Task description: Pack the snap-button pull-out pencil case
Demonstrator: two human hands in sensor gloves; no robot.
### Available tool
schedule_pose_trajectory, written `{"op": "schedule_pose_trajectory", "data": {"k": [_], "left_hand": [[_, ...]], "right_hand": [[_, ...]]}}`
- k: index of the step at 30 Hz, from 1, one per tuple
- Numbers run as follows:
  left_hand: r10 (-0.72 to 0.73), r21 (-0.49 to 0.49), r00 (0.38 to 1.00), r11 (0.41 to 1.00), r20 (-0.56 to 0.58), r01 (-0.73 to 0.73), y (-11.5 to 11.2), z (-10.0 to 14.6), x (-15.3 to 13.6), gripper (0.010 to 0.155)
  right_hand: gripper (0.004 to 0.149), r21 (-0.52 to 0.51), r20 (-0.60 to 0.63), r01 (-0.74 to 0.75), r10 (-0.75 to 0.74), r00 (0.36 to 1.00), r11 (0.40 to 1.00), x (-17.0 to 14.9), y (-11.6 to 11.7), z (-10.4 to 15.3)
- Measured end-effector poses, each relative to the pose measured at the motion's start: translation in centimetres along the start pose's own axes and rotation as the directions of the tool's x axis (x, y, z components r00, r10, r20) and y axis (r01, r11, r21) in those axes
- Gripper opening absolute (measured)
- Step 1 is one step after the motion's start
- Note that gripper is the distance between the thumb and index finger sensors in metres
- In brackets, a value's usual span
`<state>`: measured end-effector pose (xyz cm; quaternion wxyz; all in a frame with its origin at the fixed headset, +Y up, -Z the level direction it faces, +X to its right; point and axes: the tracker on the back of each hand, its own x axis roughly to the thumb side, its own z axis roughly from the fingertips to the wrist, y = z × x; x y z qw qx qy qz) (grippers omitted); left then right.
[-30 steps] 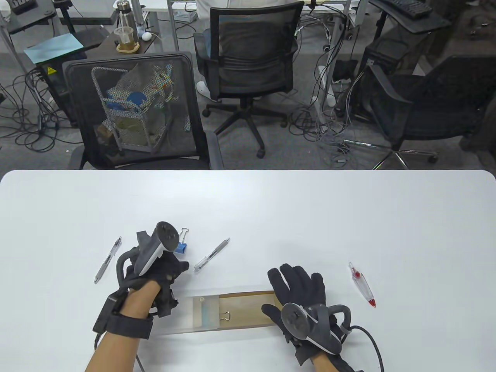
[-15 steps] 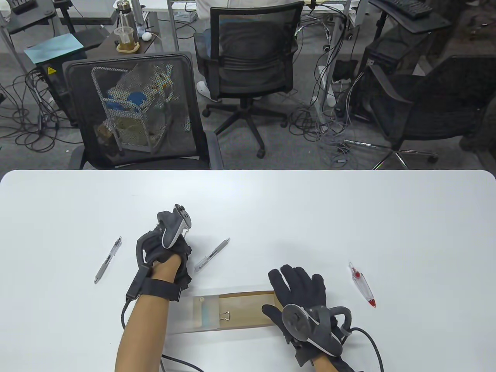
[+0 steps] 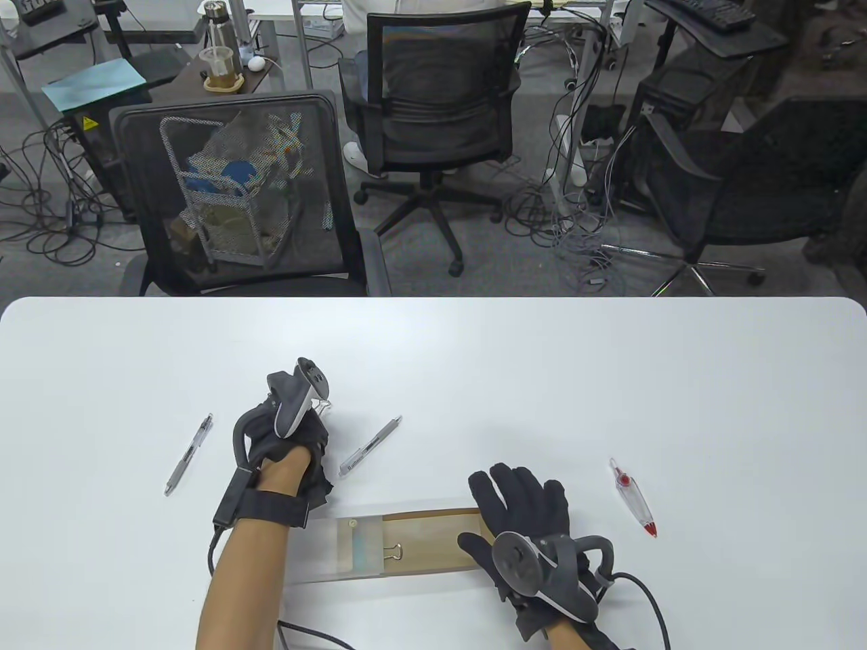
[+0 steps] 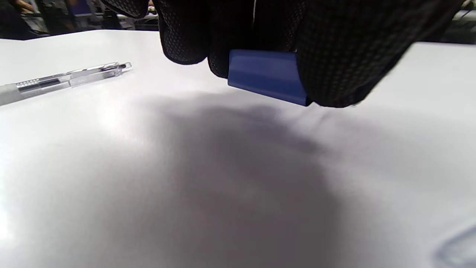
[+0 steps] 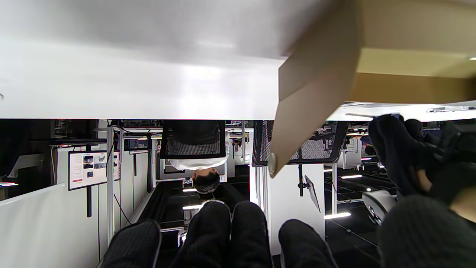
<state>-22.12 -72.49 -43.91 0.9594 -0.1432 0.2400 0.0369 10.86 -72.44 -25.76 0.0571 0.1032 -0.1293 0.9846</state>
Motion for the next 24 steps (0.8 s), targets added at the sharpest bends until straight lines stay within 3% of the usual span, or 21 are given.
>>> {"op": "schedule_pose_trajectory", "data": {"k": [6,8,12,18,24], "left_hand": [[0.077,0.086,0.94,0.99,0.331,-0.111,2.6,5.6,-1.5,0.074],[0.042,0.118,0.867,0.986,0.497,-0.115,2.8,8.5,-2.2,0.074],[-0.047,0.175,0.736,0.98,0.675,-0.098,1.5,13.8,-3.4,0.074],[-0.087,0.165,0.62,0.984,0.78,-0.068,-1.9,18.1,-4.8,0.073],[-0.095,0.174,0.608,0.982,0.788,-0.073,-3.8,18.2,-5.5,0.073]], "right_hand": [[0.078,0.006,0.011,-0.011,0.011,1.0,1.0,0.4,0.1,0.0],[0.078,0.008,0.012,-0.017,0.017,1.0,1.0,0.5,0.1,0.0],[0.078,0.013,0.007,-0.023,0.023,1.0,1.0,0.5,0.1,0.0],[0.078,0.031,-0.001,-0.041,0.041,0.999,0.999,0.5,0.3,-0.1],[0.077,0.035,-0.004,-0.053,0.053,0.999,0.998,0.6,0.3,-0.1]]}}
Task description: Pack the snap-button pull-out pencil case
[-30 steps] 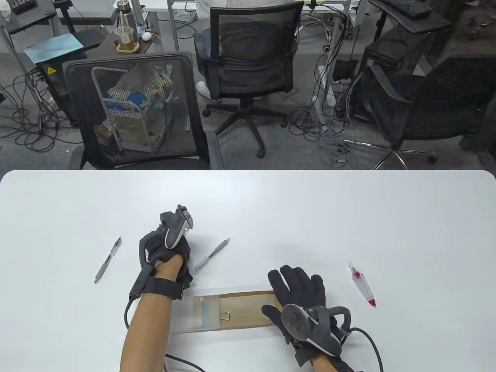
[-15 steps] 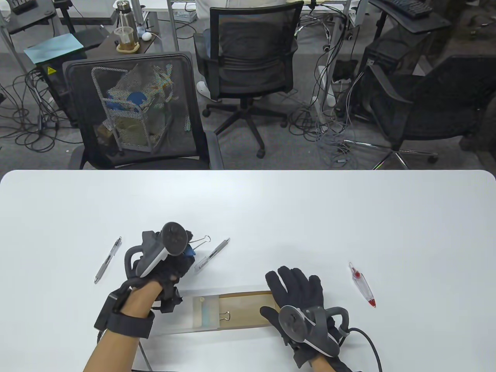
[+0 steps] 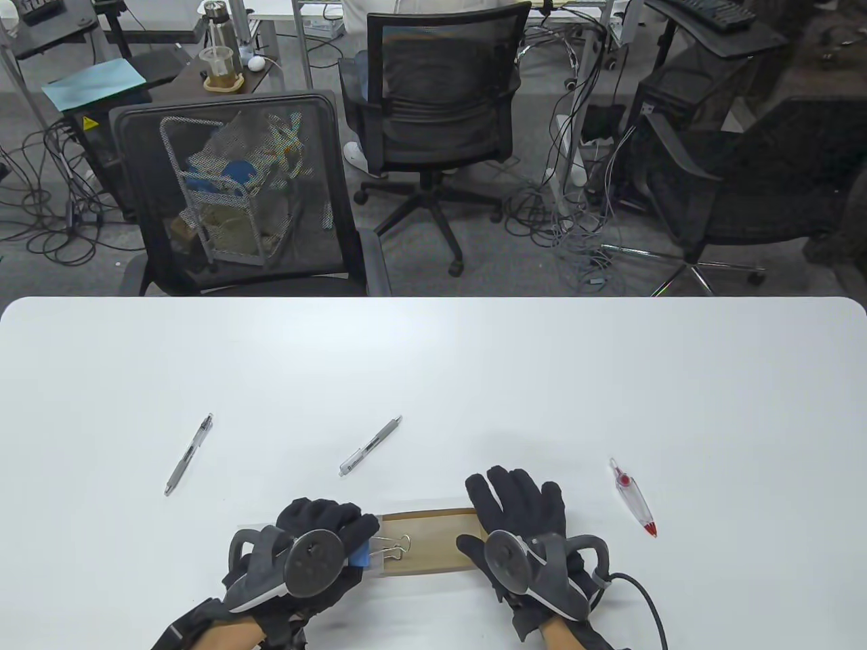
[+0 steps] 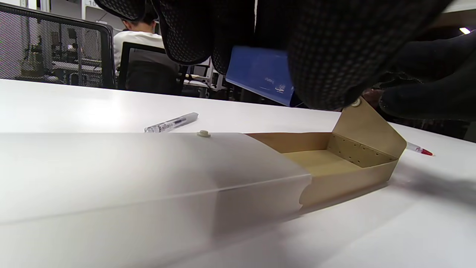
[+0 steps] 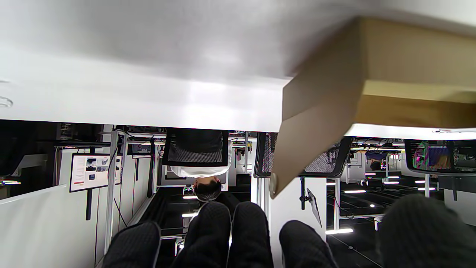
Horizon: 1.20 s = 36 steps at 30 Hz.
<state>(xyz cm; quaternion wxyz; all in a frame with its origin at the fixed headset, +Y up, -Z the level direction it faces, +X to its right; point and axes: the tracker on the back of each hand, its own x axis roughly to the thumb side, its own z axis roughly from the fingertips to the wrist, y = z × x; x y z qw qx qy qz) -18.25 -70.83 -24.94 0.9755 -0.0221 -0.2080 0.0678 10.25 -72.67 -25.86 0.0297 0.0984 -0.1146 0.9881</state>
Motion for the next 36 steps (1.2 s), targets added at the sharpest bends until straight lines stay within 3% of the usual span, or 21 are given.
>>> {"op": "schedule_pose_trajectory", "data": {"k": [6,12,21,25,30,33,36], "left_hand": [[-0.026,-0.004,0.999,1.0,-0.019,0.026,-0.6,0.4,-0.4,0.073],[-0.046,0.013,0.999,0.999,-0.02,0.046,-0.6,0.6,-0.1,0.073],[-0.033,0.038,0.999,0.999,-0.003,0.034,-0.5,1.2,-0.1,0.073],[-0.025,0.051,1.0,0.998,-0.01,0.025,-0.4,1.4,-0.3,0.073],[-0.004,0.043,1.0,0.999,-0.004,0.004,-0.6,1.3,-0.7,0.075],[0.029,0.026,0.999,0.999,-0.012,-0.029,-0.5,1.3,-1.4,0.09],[0.014,-0.105,0.995,0.994,-0.099,-0.025,-0.8,0.9,-3.2,0.104]], "right_hand": [[0.077,0.007,0.033,0.035,-0.035,0.999,0.999,1.1,-1.0,0.1],[0.077,-0.002,0.103,0.03,-0.029,0.994,1.0,4.7,-2.0,-0.1],[0.063,0.06,0.246,-0.056,0.039,0.968,0.997,10.3,-0.7,-1.4],[0.051,0.021,0.249,-0.048,0.041,0.968,0.999,11.5,-0.2,-1.5],[0.051,0.023,0.258,-0.035,0.028,0.966,0.999,11.5,-0.1,-1.4],[0.05,0.005,0.258,-0.051,0.048,0.965,0.999,11.0,-0.4,-1.4],[0.05,-0.015,0.25,-0.104,0.105,0.963,0.994,9.9,-0.8,-1.3]]}}
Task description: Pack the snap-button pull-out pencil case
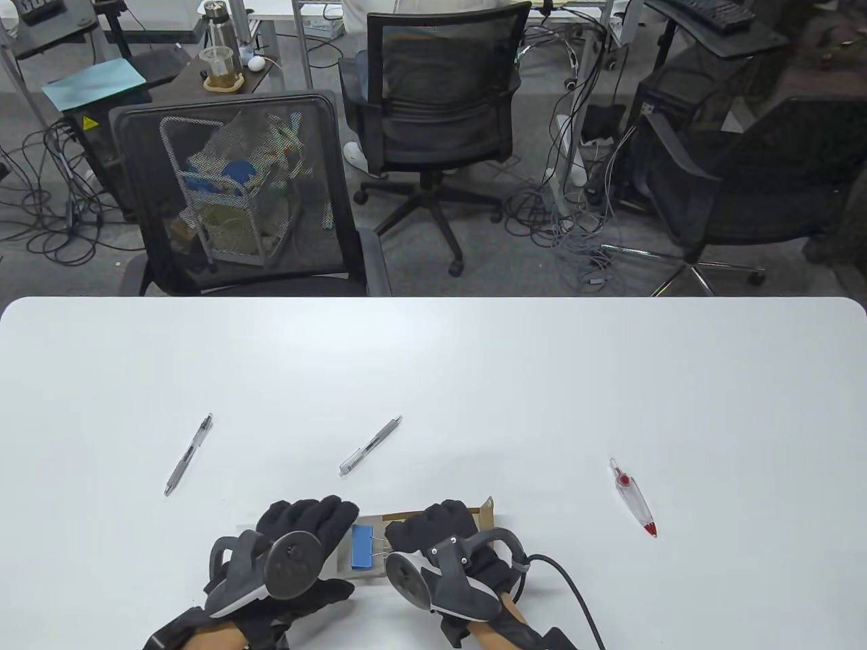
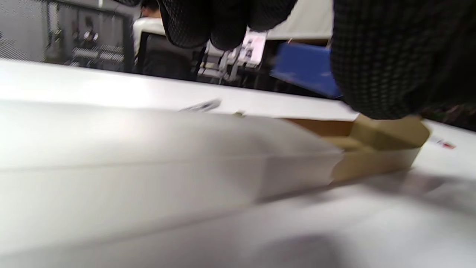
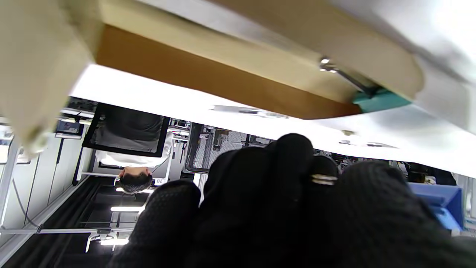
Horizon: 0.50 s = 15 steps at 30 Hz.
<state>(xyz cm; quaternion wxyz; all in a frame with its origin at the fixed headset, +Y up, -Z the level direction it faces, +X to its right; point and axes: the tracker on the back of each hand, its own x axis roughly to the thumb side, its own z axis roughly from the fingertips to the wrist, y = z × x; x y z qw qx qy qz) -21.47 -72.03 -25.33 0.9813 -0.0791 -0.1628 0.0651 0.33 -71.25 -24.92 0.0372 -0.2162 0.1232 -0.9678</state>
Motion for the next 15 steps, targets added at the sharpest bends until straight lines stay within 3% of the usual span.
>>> {"op": "schedule_pose_trajectory", "data": {"k": [5,9,15], "left_hand": [[-0.014,-0.17,0.994,0.985,-0.107,-0.004,-1.5,-1.8,-3.0,0.106],[0.011,-0.187,0.992,0.982,-0.124,-0.034,-2.5,-2.5,-3.8,0.098],[0.064,-0.182,0.99,0.98,-0.122,-0.086,-2.6,-2.9,-4.3,0.096]], "right_hand": [[0.05,0.018,-0.014,-0.096,0.096,0.995,0.995,-1.1,-0.1,0.4],[0.049,0.042,-0.023,-0.174,0.175,0.984,0.984,-1.5,0.2,0.5],[0.049,0.089,-0.035,-0.264,0.268,0.963,0.96,-1.1,0.8,0.1]]}}
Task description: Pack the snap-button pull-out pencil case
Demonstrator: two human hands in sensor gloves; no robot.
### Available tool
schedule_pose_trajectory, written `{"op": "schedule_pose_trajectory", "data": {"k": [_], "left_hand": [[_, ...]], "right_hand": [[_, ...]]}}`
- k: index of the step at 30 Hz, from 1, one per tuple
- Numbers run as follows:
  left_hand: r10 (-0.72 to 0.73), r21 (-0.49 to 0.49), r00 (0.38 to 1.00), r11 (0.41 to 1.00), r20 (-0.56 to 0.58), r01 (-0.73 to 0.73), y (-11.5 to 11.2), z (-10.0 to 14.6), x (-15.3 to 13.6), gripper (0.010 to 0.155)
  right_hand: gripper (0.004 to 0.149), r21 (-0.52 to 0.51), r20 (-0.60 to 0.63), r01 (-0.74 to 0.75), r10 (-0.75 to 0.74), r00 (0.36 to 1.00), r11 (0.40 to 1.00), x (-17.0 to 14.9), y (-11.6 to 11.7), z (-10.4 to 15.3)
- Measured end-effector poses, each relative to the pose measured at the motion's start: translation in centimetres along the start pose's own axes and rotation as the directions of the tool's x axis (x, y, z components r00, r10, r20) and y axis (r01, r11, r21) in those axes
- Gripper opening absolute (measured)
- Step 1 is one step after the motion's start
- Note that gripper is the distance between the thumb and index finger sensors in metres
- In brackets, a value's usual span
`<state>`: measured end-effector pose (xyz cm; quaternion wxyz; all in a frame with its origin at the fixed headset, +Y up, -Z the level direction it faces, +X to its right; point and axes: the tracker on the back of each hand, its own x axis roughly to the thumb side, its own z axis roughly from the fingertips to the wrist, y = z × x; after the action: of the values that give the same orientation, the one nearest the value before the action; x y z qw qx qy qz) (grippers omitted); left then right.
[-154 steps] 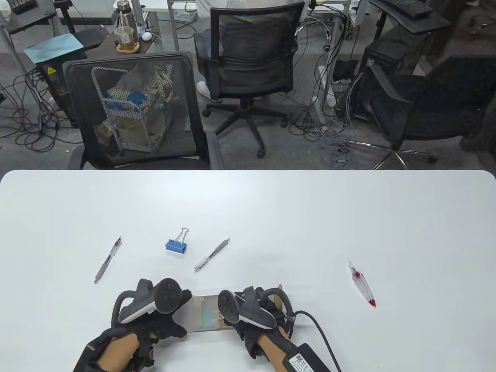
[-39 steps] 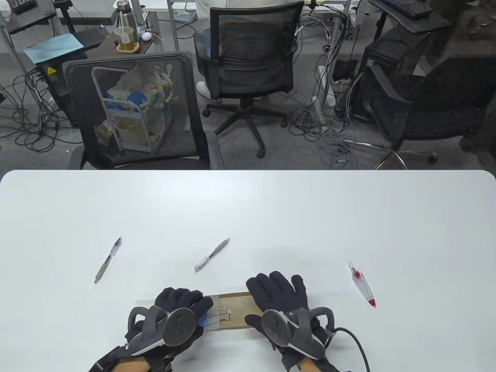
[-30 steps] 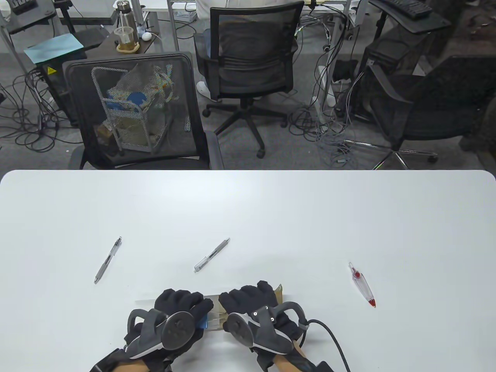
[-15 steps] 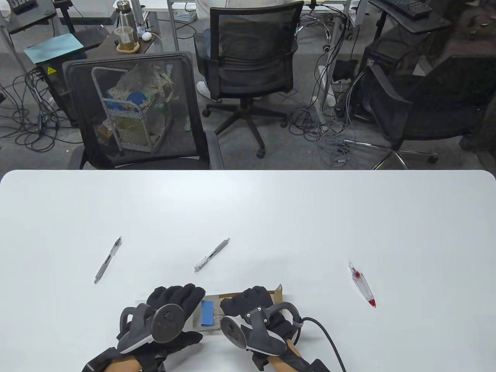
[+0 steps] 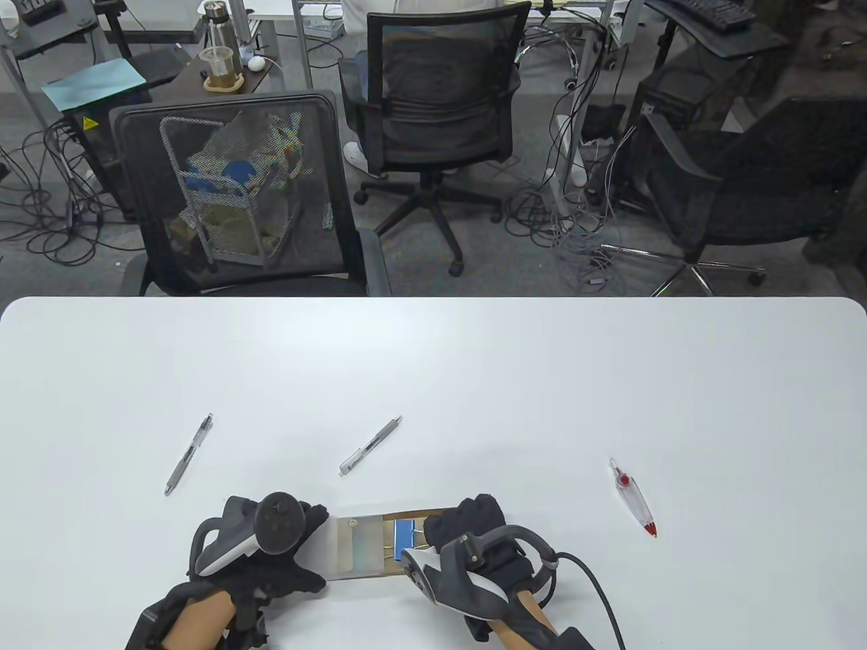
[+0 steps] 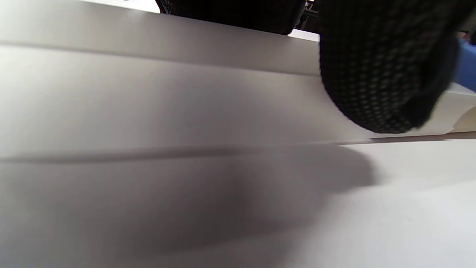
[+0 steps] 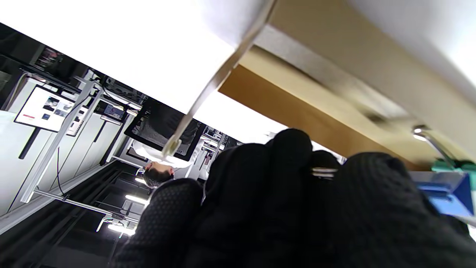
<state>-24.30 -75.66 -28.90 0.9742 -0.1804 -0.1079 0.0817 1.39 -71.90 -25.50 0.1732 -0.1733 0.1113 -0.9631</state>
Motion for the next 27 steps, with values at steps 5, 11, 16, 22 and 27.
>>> {"op": "schedule_pose_trajectory", "data": {"k": [5,11,16,22,27], "left_hand": [[0.005,0.006,1.0,1.0,0.006,-0.005,-0.1,0.0,-0.1,0.096],[0.011,0.006,1.0,1.0,0.009,-0.011,-0.1,0.0,-0.1,0.096],[0.011,0.007,1.0,1.0,0.008,-0.011,-0.2,0.0,-0.2,0.096],[0.008,0.009,1.0,1.0,0.007,-0.008,-0.2,0.0,-0.2,0.096],[0.01,0.008,1.0,1.0,0.008,-0.01,-0.2,0.0,-0.2,0.096]], "right_hand": [[0.048,0.044,0.005,-0.036,0.035,0.999,0.998,0.8,0.6,-0.8],[0.047,0.085,-0.01,0.104,-0.103,0.995,0.991,1.6,1.0,-1.7],[0.046,0.122,-0.031,0.235,-0.233,0.972,0.964,2.4,1.4,-2.5],[0.045,0.177,-0.072,0.297,-0.289,0.955,0.938,2.6,2.2,-3.2],[0.044,0.245,-0.096,0.305,-0.29,0.952,0.921,2.5,2.5,-3.5]]}}
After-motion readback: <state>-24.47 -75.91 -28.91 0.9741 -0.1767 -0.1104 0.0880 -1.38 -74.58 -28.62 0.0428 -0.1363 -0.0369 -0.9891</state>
